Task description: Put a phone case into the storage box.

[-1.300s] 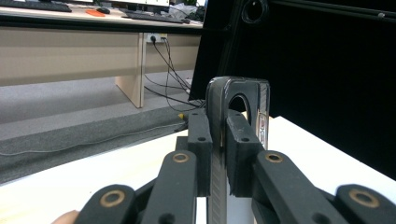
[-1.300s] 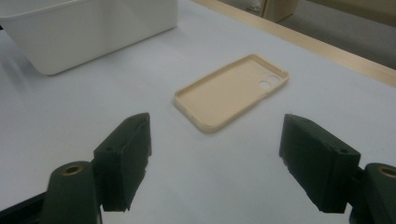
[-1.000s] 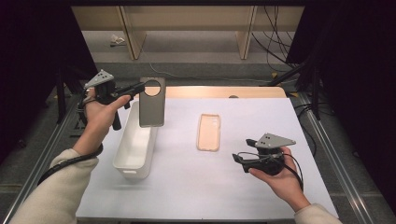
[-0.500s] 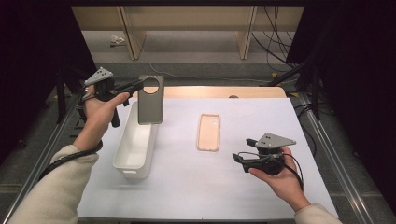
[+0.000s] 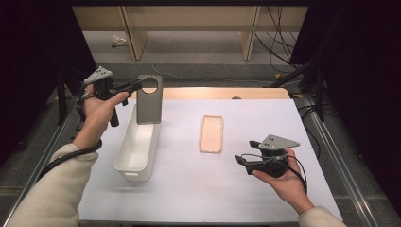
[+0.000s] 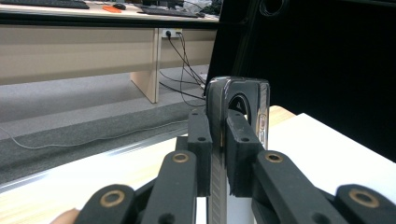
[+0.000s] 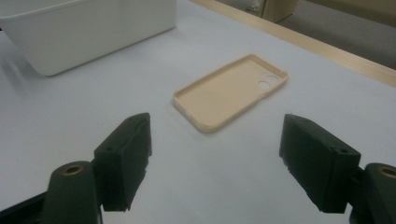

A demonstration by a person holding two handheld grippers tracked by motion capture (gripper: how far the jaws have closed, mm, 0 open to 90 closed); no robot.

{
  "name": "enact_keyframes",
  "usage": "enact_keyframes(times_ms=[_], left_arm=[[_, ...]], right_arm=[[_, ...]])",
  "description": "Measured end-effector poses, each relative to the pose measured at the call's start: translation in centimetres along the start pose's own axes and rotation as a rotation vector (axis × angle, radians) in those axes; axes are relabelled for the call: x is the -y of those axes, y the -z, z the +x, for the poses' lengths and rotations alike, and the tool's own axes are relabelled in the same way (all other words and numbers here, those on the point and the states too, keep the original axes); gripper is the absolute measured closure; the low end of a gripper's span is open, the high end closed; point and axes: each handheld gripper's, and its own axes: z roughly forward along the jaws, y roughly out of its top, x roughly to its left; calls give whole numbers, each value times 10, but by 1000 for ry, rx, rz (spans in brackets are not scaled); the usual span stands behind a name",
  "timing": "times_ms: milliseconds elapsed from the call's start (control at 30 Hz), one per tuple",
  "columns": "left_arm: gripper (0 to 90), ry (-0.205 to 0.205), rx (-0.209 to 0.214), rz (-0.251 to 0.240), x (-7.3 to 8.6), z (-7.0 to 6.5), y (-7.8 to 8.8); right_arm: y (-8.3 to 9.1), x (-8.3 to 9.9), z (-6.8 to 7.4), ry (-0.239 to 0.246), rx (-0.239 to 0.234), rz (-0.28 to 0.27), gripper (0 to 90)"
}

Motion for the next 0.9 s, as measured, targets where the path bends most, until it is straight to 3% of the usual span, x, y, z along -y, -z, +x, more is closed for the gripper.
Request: enact_keyframes(times_ms=[500,900], left_arm=[[818,1,-25,6,0,10,0],[818,7,-42,14,3,18,0]], right_arm=[[0,0,0,-4,1,-4,251],[1,0,-1,-14,7,-15,183]])
